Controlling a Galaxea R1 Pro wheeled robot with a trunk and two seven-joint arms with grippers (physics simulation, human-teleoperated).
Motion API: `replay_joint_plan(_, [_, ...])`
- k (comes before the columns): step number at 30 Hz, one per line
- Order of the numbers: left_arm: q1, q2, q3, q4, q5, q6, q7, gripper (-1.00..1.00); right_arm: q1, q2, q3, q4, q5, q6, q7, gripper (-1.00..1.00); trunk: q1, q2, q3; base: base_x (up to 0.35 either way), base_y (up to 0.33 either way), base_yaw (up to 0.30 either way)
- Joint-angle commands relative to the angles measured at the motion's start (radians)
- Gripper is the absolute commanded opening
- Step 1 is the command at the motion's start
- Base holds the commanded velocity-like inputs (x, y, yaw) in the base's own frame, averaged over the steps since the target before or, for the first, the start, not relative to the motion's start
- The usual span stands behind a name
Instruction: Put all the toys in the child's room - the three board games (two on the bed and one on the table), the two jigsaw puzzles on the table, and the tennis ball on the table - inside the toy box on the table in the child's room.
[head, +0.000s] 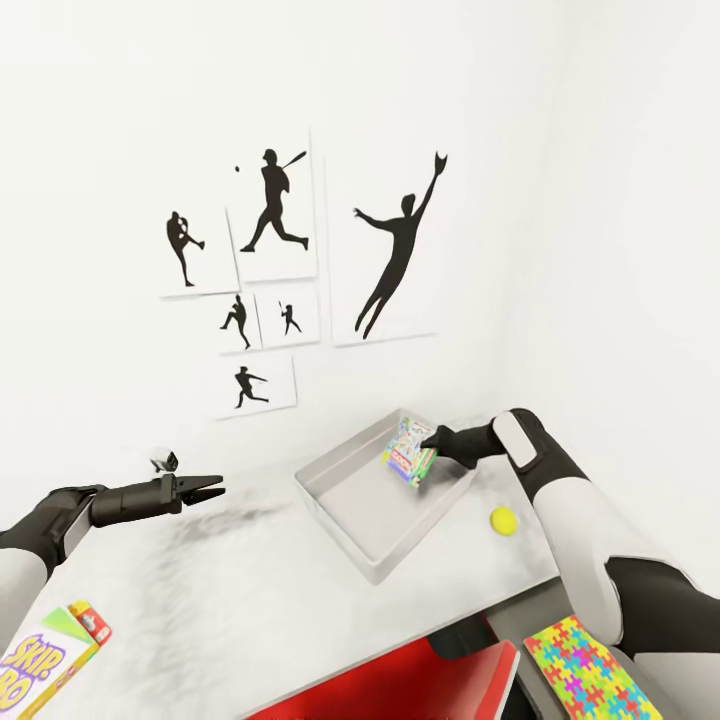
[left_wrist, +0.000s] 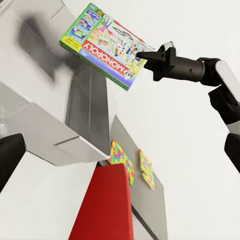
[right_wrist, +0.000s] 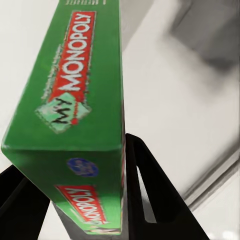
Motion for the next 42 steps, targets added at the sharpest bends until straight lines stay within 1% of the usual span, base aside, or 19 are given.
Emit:
replay_joint_plan(1, [-0.001, 0.000, 0.000, 0.000, -0.001, 0.010, -0.004, 1.00, -0.001, 0.001, 0.005, -0.003, 0.004, 0.002, 0.002, -1.00, 0.001, -0.002, -0.004, 0.000, 0.000, 0.000])
replay_joint_plan(5, [-0.001, 0.000, 0.000, 0.000, -0.001, 0.010, -0.004, 1.00, -0.002, 0.002, 0.025, -0.006, 0.005, -0.002, 0.002, -1.00, 0.001, -0.002, -0.011, 0.000, 0.000, 0.000])
replay_joint_plan(10, [-0.001, 0.000, 0.000, 0.000, -0.001, 0.010, -0.004, 1.00, -0.002, 0.003, 0.029, -0.006, 0.004, -0.014, 0.002, -1.00, 0.001, -0.002, -0.019, 0.000, 0.000, 0.000])
replay_joint_plan(13, [-0.001, 0.000, 0.000, 0.000, -0.001, 0.010, -0.004, 1.00, -0.002, 0.010, 0.031, -0.007, 0.005, -0.019, 0.002, -1.00, 0.001, -0.002, -0.024, 0.000, 0.000, 0.000])
replay_joint_plan(17, [-0.001, 0.000, 0.000, 0.000, -0.001, 0.010, -0.004, 1.00, -0.002, 0.013, 0.031, -0.007, 0.005, -0.037, 0.002, -1.00, 0.001, -0.002, -0.030, 0.000, 0.000, 0.000])
replay_joint_plan(22, [-0.001, 0.000, 0.000, 0.000, -0.001, 0.010, -0.004, 1.00, -0.002, 0.013, 0.038, -0.006, 0.006, -0.046, 0.002, -1.00, 0.001, -0.002, -0.032, 0.000, 0.000, 0.000])
replay_joint_plan(24, [0.011, -0.009, 0.005, 0.000, -0.002, 0.010, -0.004, 1.00, -0.013, 0.025, 0.049, 0.000, 0.005, -0.057, -0.009, -1.00, 0.001, -0.002, -0.032, 0.000, 0.000, 0.000])
replay_joint_plan(27, [0.021, -0.009, 0.005, 0.000, -0.002, 0.010, -0.004, 1.00, -0.030, 0.042, 0.048, 0.000, 0.005, -0.071, -0.025, -1.00, 0.001, -0.002, -0.032, 0.000, 0.000, 0.000])
replay_joint_plan(29, [0.026, -0.003, 0.005, 0.000, -0.001, 0.010, -0.004, 1.00, -0.041, 0.053, 0.046, -0.009, 0.005, -0.082, -0.024, -1.00, 0.001, -0.002, -0.032, 0.000, 0.000, 0.000])
replay_joint_plan(31, [0.030, 0.002, 0.005, 0.000, 0.000, 0.010, -0.004, 1.00, -0.053, 0.053, 0.045, -0.021, 0.003, -0.094, -0.018, -1.00, 0.001, -0.002, -0.032, 0.000, 0.000, 0.000])
replay_joint_plan(32, [0.031, 0.004, 0.005, 0.000, 0.000, 0.010, -0.004, 1.00, -0.059, 0.054, 0.045, -0.025, 0.003, -0.099, -0.015, 1.00, 0.001, -0.002, -0.032, 0.000, 0.000, 0.000])
replay_joint_plan(35, [0.032, 0.007, 0.005, 0.000, 0.001, 0.010, -0.004, 1.00, -0.076, 0.060, 0.045, -0.029, 0.003, -0.116, -0.015, 1.00, 0.001, -0.002, -0.032, 0.000, 0.000, 0.000])
replay_joint_plan(42, [0.033, 0.008, 0.005, 0.000, 0.001, 0.010, -0.004, 1.00, -0.089, 0.057, 0.046, -0.029, 0.002, -0.155, -0.012, 1.00, 0.001, -0.002, -0.032, 0.000, 0.000, 0.000])
